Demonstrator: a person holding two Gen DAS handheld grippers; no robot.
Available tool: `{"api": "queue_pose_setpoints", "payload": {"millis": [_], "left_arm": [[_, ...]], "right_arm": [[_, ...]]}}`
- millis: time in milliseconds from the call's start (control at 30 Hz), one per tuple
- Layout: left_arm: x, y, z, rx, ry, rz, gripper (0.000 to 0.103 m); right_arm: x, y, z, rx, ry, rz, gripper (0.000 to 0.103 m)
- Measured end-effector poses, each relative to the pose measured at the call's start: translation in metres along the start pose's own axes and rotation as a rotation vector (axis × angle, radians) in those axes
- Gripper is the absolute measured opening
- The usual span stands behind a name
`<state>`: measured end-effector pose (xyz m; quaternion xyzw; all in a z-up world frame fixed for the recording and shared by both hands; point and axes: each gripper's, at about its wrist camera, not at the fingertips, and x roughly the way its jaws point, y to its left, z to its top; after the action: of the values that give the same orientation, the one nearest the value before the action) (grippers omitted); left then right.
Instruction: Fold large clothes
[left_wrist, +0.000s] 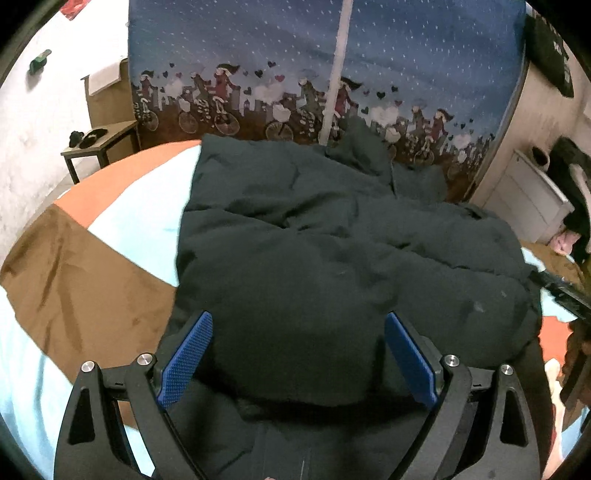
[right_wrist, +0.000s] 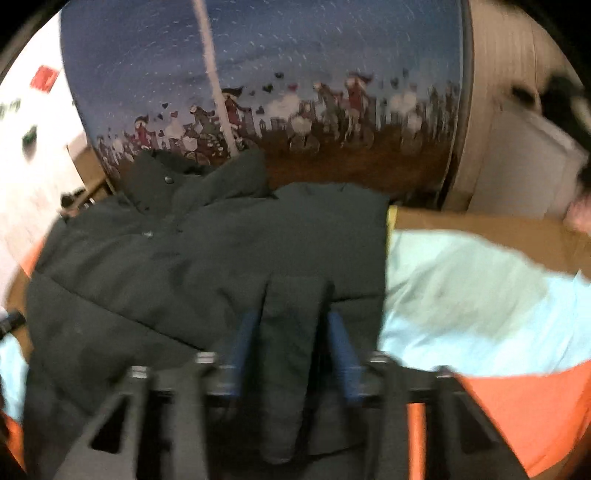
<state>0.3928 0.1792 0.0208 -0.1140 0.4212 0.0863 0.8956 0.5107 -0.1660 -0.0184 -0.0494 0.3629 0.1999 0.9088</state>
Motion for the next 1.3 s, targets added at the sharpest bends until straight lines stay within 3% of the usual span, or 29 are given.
{"api": "queue_pose_setpoints", "payload": {"millis": [33,133,300,400,600,933,1067,1167,1300], "left_arm": [[0.007,-0.001,-0.001,0.007,0.009,0.010,0.091],[0.024,-0.002,-0.005,0.033,0.025,0.035,0.092],[0.040,-0.009,-0.014,0.097,0.007,0.103,0.098],[0.046,-0.008,-0.020,0.117,-0.019,0.112,0.102],[0.057,-0.009,-0.035,0.150,-0.083,0.136,0.102],[0.060,-0.007,-0.038,0.146,-0.088,0.123,0.102],[0.044,-0.006,-0.031,0.135,-0.058,0.098,0.102],[0.017,-0.006,-0.020,0.118,-0.096,0.037,0.102],[0.007,-0.024,0.025,0.127,-0.143,0.041,0.102]], "right_arm": [[-0.007,0.002,0.000,-0.015,-0.044,-0.003,0.080],[-0.013,0.012,0.003,-0.070,-0.086,0.045,0.080],[0.013,0.039,-0.007,-0.203,0.001,0.111,0.080],[0.036,0.049,-0.019,-0.255,0.043,0.090,0.080],[0.064,0.044,-0.036,-0.236,0.038,0.103,0.082],[0.068,0.038,-0.045,-0.204,0.032,0.151,0.084],[0.048,0.028,-0.033,-0.177,-0.010,0.219,0.084],[0.031,0.017,-0.009,-0.126,-0.085,0.261,0.084],[0.047,0.011,0.045,-0.049,-0.128,0.272,0.087]]}}
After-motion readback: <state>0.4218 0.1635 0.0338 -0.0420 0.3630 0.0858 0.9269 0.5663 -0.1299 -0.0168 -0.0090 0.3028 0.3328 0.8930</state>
